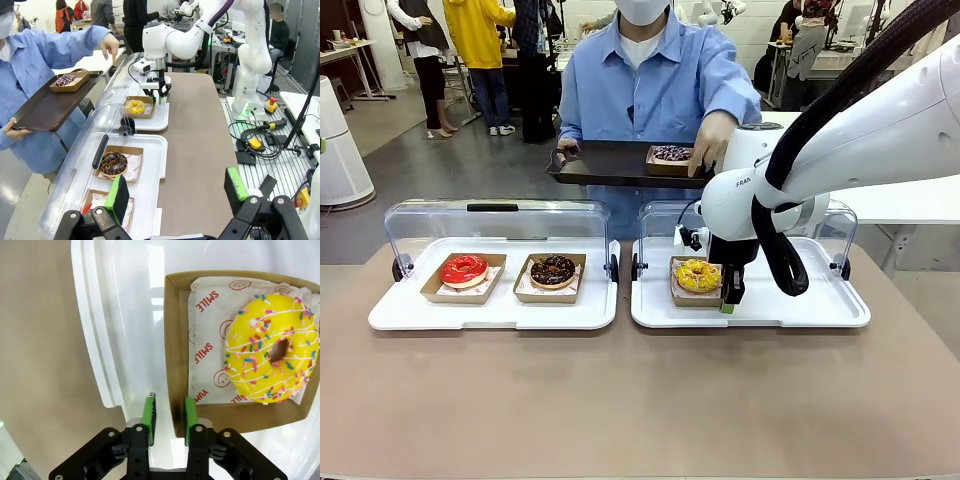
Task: Provide the desired donut to the person.
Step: Pick up and lift the Paper togo box containing the Donut pointed at by the person.
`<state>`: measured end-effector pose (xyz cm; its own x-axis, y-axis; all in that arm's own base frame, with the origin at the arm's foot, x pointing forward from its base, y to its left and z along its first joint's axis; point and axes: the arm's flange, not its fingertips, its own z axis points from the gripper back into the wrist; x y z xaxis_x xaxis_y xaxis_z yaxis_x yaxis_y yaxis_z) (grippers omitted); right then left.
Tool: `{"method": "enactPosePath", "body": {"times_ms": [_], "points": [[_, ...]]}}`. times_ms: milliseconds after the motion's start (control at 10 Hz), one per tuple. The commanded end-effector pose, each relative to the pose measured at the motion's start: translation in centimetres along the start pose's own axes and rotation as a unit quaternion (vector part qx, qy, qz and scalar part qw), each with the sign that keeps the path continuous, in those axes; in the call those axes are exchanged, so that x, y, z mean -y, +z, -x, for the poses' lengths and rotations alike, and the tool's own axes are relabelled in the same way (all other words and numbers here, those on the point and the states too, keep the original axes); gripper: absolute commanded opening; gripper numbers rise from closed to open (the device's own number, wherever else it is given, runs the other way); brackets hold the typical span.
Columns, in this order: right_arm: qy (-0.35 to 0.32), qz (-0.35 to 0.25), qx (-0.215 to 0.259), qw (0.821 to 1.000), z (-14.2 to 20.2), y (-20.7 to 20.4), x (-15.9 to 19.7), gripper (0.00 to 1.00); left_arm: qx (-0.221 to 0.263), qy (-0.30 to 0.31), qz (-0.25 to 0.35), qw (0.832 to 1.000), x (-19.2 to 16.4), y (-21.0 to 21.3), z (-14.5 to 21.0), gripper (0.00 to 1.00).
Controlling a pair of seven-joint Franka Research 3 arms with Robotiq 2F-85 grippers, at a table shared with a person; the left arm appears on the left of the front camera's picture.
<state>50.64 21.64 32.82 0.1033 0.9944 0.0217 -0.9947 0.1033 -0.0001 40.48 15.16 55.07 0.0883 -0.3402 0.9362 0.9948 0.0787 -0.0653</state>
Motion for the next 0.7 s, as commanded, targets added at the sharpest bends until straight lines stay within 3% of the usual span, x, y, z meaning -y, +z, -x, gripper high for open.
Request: {"method": "enactPosePath", "body": {"times_ms": [0,600], "points": [[-0.004,-0.003,0.01,1.0,-0.15,-0.21,0.34,0.0,0.003,-0.002,0.0,1.0,0.2,0.14,-0.07,1.0],[-0.007,-0.002,0.012,1.0,-0.11,-0.19,-0.02,0.0,0.003,-0.002,0.0,1.0,0.2,0.14,-0.07,1.0]]}}
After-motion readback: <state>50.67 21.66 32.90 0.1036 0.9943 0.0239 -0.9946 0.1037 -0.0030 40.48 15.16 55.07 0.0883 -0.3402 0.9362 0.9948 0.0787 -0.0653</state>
